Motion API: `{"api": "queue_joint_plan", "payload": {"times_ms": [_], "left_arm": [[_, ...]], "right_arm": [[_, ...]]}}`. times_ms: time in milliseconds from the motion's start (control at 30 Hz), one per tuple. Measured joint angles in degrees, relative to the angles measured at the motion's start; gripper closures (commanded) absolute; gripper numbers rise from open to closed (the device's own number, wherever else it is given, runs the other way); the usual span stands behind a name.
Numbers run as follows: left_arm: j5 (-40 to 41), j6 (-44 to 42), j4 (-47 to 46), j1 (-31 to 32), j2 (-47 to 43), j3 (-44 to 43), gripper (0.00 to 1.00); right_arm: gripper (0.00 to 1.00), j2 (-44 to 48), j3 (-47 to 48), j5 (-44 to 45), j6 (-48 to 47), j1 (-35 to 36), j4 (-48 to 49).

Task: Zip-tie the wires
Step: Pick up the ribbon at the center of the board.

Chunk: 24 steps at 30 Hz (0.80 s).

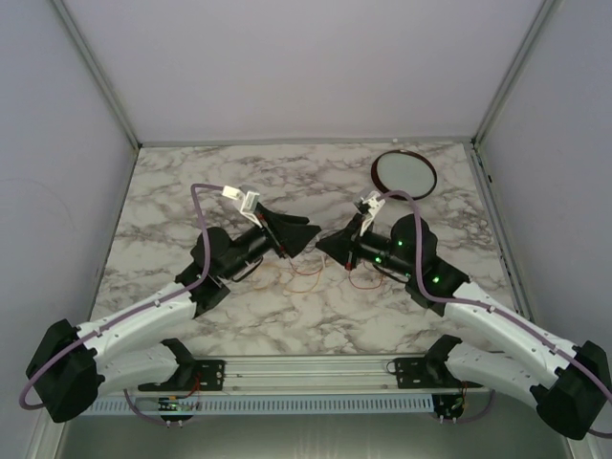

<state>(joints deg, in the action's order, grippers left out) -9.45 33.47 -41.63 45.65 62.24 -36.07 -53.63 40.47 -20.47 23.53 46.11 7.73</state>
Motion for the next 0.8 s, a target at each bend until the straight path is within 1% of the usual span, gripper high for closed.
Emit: {"api": "queue_joint_plan", "payload": {"times_ms": [233, 400, 633, 800], "left_arm": [[2.43, 0.31, -0.26, 0.61, 0.44, 0.00, 0.53], [2.95, 0.63, -0.68, 2.01, 2.38, 0.00, 0.58], [4.11, 0.72, -1.42, 3.19, 4.94, 0.00, 0.68], [4.90, 0.72, -2.16, 3.65, 5.84, 0.00, 0.78]], "right_arm": [[1.00, 1.09, 0.00, 3.26, -0.46, 0.11, -0.52], [1.00, 1.03, 0.00, 5.51, -0.70, 0.57, -1.31], [1.00, 0.96, 0.00, 7.76, -1.20, 1.29, -1.95], [1.00, 0.96, 0.00, 8.26, -1.57, 1.42, -2.29]]}}
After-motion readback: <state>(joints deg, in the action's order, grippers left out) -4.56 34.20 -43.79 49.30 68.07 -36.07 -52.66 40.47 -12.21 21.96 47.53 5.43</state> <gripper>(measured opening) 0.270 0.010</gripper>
